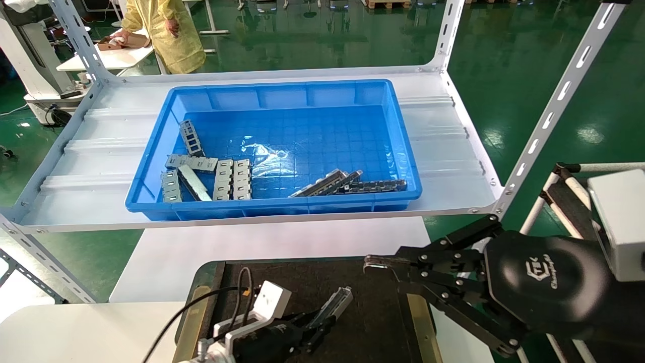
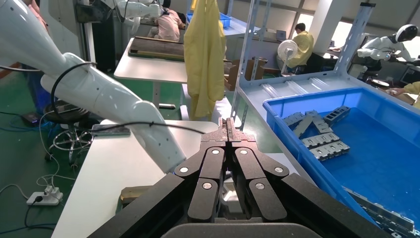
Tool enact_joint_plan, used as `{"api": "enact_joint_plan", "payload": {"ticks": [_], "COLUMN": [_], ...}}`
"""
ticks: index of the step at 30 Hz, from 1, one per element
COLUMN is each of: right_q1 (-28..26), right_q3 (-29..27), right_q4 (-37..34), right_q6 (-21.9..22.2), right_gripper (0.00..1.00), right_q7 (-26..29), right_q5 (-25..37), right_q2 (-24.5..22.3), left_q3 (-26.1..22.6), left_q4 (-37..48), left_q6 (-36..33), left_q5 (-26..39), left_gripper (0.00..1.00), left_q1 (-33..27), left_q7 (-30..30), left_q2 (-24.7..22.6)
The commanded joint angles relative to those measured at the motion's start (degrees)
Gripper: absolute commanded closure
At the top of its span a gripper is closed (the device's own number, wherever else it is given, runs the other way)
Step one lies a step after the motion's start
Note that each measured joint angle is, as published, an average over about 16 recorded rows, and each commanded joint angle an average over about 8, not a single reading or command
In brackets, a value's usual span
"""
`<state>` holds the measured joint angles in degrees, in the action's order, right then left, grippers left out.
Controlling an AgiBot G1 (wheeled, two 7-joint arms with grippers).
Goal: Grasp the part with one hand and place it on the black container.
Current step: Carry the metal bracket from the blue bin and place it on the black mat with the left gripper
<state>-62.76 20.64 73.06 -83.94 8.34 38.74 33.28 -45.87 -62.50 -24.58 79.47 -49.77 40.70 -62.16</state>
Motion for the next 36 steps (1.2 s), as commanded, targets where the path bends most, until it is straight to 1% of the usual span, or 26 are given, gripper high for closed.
{"api": "enact_joint_plan", "payload": {"ticks": [1, 8, 13, 17, 23, 36], "right_q1": [0.00, 0.00, 0.00, 0.00, -0.01, -0.01], "right_q3": [0.00, 0.01, 0.01, 0.02, 0.02, 0.03], "right_q4": [0.00, 0.00, 0.00, 0.00, 0.00, 0.00], "right_q6": [0.00, 0.00, 0.00, 0.01, 0.01, 0.01], "right_gripper": [1.00, 1.00, 1.00, 1.00, 1.00, 1.00], "right_q7": [0.00, 0.00, -0.01, -0.01, -0.01, -0.02], "right_q5": [0.00, -0.01, -0.01, -0.01, -0.01, -0.02], "right_q2": [0.00, 0.00, 0.00, -0.01, -0.01, -0.01], "left_q3": [-0.86, -2.88, -3.82, -4.73, -7.53, -16.76], "left_q4": [1.34, 8.03, 13.22, 16.68, 19.75, 23.19], "left_q6": [2.74, 9.99, 14.19, 17.03, 20.25, 25.50], "left_q5": [1.38, 5.32, 7.42, 8.24, 7.40, 2.28], "left_gripper": [1.00, 1.00, 1.00, 1.00, 1.00, 1.00], "left_q1": [0.07, -1.59, -2.97, -3.80, -4.77, -7.29], "left_q7": [2.75, 9.21, 12.22, 14.23, 17.87, 24.63], "left_q2": [-1.91, -8.42, -12.51, -14.67, -15.75, -16.11]}}
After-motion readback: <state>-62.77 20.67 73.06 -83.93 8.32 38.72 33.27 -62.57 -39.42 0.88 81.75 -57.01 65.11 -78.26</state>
